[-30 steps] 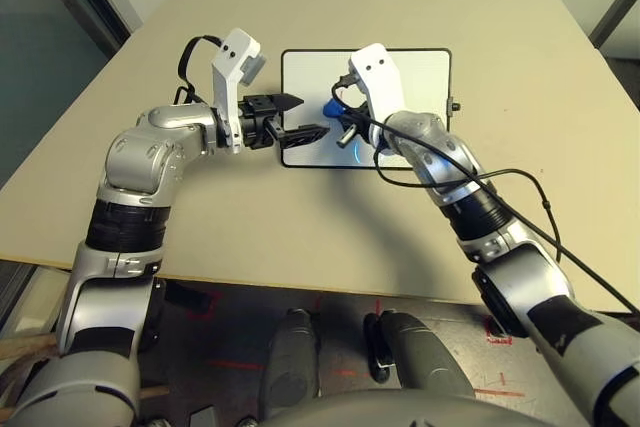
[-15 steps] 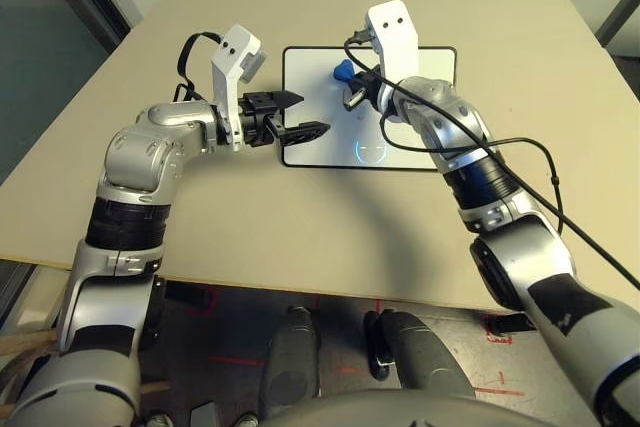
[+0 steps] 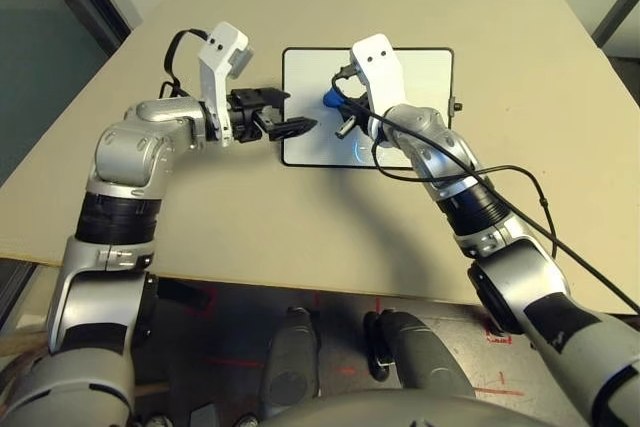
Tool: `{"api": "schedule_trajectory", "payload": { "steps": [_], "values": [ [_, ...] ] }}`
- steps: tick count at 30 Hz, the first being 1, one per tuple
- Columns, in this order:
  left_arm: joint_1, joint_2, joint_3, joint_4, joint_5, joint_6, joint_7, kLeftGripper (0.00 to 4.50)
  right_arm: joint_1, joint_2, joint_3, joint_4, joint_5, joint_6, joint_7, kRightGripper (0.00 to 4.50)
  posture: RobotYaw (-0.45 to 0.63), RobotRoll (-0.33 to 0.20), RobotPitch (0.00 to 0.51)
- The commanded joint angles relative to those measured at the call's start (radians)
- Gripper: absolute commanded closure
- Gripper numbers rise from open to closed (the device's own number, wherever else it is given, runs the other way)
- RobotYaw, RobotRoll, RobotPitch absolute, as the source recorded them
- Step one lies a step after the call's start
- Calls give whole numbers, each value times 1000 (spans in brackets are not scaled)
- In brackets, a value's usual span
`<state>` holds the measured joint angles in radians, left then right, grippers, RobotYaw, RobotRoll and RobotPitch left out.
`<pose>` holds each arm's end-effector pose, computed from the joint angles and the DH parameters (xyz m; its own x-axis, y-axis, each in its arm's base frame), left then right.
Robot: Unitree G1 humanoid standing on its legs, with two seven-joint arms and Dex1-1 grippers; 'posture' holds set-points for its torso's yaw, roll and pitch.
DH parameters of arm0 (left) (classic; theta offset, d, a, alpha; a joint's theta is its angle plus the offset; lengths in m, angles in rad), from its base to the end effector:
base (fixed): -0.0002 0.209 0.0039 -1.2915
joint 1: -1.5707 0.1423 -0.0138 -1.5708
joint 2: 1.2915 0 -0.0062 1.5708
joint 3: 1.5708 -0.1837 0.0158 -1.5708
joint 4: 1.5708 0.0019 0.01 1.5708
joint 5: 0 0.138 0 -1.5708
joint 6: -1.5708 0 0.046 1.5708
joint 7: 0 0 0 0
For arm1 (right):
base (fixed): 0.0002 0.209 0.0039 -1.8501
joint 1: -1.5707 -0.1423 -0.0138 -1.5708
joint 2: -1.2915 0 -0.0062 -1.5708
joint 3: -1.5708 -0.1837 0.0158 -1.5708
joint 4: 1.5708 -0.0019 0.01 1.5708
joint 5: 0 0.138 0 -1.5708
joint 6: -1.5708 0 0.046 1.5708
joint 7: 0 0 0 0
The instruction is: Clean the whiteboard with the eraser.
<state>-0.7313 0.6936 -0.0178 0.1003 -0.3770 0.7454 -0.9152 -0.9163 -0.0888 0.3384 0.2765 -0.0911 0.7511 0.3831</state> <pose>0.2974 0.2384 0.2216 0.6377 -0.7139 -0.2893 0.7618 0.6400 0.1003 0.3169 -0.0545 0.1867 0.7806 0.5307 -0.3301 -0.6245 0.6837 -0.3777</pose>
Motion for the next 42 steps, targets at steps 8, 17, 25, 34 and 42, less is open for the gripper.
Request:
{"api": "schedule_trajectory", "payload": {
  "steps": [8,17,25,34,42],
  "values": [
    [-20,12,-12,26,19,-22,-24,0,-78,-135,77,-39,-59,176,87,4404,-17,0,138],
    [-17,2,-10,22,24,-20,-29,0,-110,-261,257,-193,-96,299,248,4404,-29,0,139],
    [-3,-7,-7,1,18,-9,-22,0,-92,-284,348,-211,-136,285,303,4404,-23,0,148],
    [10,-12,0,-19,10,5,-11,0,-59,-304,380,-222,-167,263,337,4404,-23,0,151],
    [4,-21,-3,-19,9,4,-6,0,-120,-293,311,-97,-189,177,300,4404,-28,0,148]
  ]
}}
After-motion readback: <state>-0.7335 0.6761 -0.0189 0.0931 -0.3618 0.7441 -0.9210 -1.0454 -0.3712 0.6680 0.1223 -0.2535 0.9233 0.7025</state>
